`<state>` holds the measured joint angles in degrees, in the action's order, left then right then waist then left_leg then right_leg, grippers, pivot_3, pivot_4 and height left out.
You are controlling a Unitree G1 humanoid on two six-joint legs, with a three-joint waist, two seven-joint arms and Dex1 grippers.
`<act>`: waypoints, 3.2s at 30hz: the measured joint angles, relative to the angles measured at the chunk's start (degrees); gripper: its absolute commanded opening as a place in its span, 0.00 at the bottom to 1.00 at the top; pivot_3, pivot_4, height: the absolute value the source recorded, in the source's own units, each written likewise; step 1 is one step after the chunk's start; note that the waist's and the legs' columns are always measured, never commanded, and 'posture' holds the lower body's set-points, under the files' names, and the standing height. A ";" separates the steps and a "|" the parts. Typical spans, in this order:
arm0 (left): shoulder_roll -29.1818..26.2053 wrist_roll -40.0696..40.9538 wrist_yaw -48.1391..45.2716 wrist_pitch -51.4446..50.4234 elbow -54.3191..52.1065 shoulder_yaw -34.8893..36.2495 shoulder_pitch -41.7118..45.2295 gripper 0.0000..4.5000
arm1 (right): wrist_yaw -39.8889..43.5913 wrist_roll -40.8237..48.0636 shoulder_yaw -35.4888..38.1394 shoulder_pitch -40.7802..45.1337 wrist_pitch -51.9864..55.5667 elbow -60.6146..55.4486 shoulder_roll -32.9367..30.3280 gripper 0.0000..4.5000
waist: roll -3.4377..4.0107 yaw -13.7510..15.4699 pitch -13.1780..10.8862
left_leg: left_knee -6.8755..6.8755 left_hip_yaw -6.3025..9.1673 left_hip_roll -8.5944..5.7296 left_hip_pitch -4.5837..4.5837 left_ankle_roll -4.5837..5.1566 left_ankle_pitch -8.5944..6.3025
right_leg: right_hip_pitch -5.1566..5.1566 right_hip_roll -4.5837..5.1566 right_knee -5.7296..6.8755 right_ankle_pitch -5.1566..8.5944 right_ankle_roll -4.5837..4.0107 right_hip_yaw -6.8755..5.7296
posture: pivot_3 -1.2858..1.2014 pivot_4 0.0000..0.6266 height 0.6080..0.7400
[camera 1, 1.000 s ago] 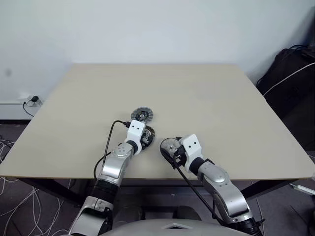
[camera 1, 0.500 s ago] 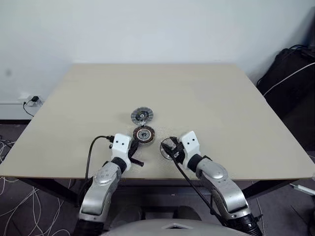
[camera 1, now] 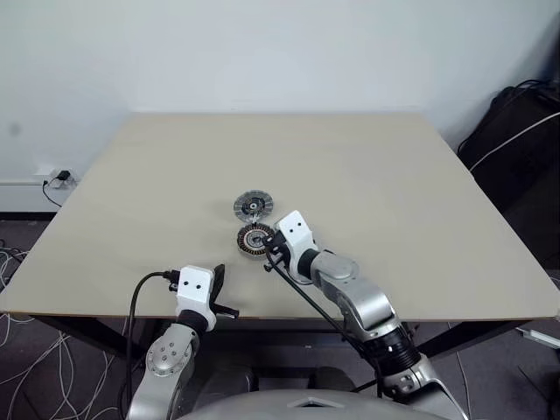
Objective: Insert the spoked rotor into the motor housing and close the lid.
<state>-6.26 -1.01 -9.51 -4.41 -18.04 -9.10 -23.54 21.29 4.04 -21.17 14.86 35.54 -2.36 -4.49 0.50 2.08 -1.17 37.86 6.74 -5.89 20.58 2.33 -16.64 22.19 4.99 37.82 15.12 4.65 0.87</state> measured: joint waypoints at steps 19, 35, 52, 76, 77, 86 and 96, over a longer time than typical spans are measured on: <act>0.47 2.22 -1.81 3.61 2.09 -0.54 -0.36 0.00 | -2.50 -5.14 -0.83 9.64 -3.26 20.58 5.53 0.01 | 0.11 -1.42 0.00 | -0.11 -0.01 0.02 0.00 -0.03 0.07 | 0.17 -0.07 0.11 -0.07 -0.12 0.02 | 0.52 0.00 1.00; 0.61 2.23 -1.84 3.72 3.57 -0.58 0.52 0.00 | -2.48 -5.94 0.05 13.63 -8.88 29.04 8.15 0.01 | 0.16 -2.05 0.03 | -0.16 -0.01 0.12 0.00 -0.09 0.13 | 0.23 -0.21 0.16 -0.11 -0.21 0.05 | 0.52 0.00 1.00; 1.21 2.17 -1.68 2.36 3.43 -0.79 0.39 0.00 | -2.78 -7.21 1.85 16.13 -12.35 35.63 9.57 0.01 | 0.24 -2.79 0.03 | -0.21 -0.01 0.45 0.00 -0.24 0.25 | 0.31 -0.56 0.17 -0.21 -0.47 0.07 | 0.52 0.00 1.00; 1.35 2.13 -0.48 0.98 2.15 -0.99 -0.19 0.00 | -2.51 -8.21 2.58 17.97 -14.30 39.23 12.04 0.01 | 0.31 -2.83 0.02 | -0.25 0.00 0.49 0.00 -0.31 0.30 | 0.34 -0.60 0.19 -0.24 -0.52 0.08 | 0.52 0.00 1.00; 1.36 2.14 -0.46 0.98 2.15 -0.98 -0.19 0.00 | -2.44 -8.23 2.53 17.97 -14.28 39.24 12.04 0.01 | 0.31 -2.84 0.02 | -0.25 0.00 0.49 0.00 -0.32 0.30 | 0.34 -0.60 0.19 -0.24 -0.52 0.08 | 0.52 0.00 1.00; 1.56 2.12 -0.17 1.05 2.15 -1.01 -0.25 0.00 | -1.34 -8.74 1.94 17.94 -12.76 39.44 12.34 0.01 | 0.57 -2.86 0.22 | -0.25 0.00 0.49 -0.02 -0.32 0.30 | 0.33 -0.61 0.19 -0.24 -0.53 0.08 | 0.52 0.00 1.00; 1.59 2.13 -0.16 1.18 2.17 -1.02 -0.25 0.00 | 0.10 -6.98 3.80 16.11 -13.30 36.63 12.20 0.01 | 0.77 -2.87 0.38 | -0.25 0.02 0.50 -0.03 -0.35 0.34 | 0.32 -0.62 0.22 -0.24 -0.53 0.08 | 0.52 0.00 1.00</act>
<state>-4.67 1.12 -9.67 -3.23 -15.86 -10.11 -23.79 21.39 -2.94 -17.37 30.98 22.24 34.26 7.71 1.27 -0.78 -0.78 37.61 6.76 -5.39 20.55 1.98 -16.30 22.51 4.37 38.04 14.88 4.13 0.95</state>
